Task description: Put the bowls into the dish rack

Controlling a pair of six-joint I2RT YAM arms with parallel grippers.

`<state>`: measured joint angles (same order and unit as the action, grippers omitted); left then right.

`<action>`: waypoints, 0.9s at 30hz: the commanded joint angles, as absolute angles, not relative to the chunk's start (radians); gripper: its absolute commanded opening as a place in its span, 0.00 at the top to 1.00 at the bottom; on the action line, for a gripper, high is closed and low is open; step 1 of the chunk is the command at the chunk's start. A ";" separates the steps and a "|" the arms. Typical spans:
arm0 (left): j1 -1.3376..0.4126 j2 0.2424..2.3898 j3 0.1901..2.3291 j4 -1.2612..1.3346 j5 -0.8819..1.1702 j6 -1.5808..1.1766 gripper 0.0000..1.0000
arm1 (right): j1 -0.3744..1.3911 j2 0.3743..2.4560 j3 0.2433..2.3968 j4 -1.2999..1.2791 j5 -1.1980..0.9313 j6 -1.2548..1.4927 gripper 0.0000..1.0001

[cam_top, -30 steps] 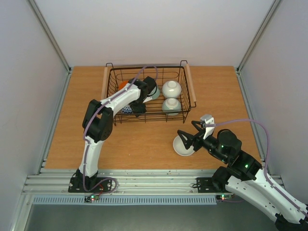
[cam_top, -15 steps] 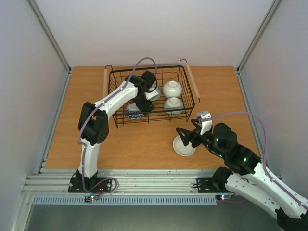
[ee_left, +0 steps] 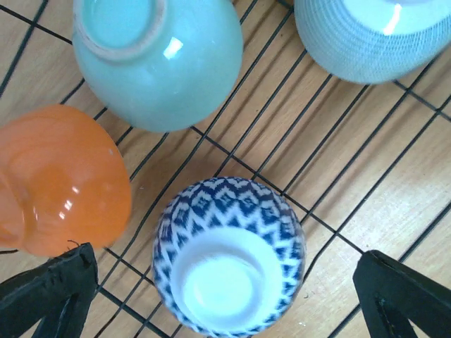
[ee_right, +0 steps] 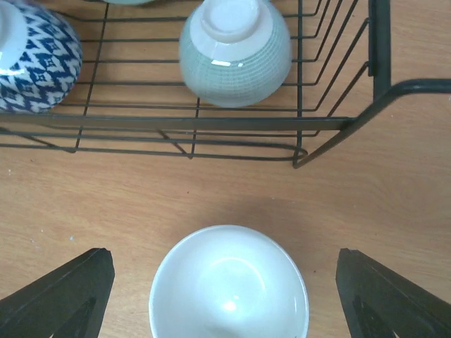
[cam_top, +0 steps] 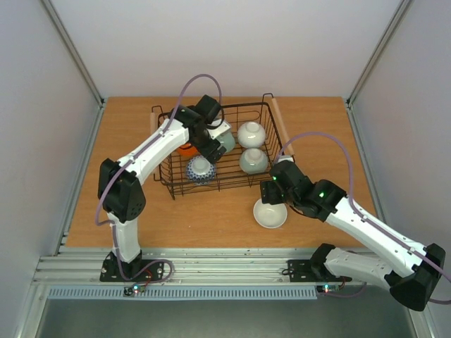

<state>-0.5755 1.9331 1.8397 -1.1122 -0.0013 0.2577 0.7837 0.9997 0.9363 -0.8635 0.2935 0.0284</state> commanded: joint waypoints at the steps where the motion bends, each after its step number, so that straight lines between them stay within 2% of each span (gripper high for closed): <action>1: -0.577 1.887 1.795 -1.075 0.020 0.251 0.01 | 0.785 1.024 0.945 -0.865 0.315 0.054 0.12; 9: -0.575 1.849 1.742 -1.039 0.037 0.255 0.01 | 0.783 1.120 0.930 -0.828 0.282 0.043 0.11; 14: -0.574 1.756 1.719 -0.998 0.170 0.249 0.01 | 0.783 1.109 0.911 -0.887 0.266 0.102 0.13; 19: -0.572 1.678 1.704 -0.962 0.270 0.234 0.00 | 0.788 1.092 0.873 -0.957 0.219 0.214 0.18; 27: -0.573 1.622 1.681 -0.955 0.376 0.229 0.01 | 0.810 1.087 0.818 -1.066 0.260 0.366 0.26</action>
<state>-0.5762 1.6348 1.7096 -0.9936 0.2829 0.2413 0.7971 1.0962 0.8352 -0.9855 0.2394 0.2577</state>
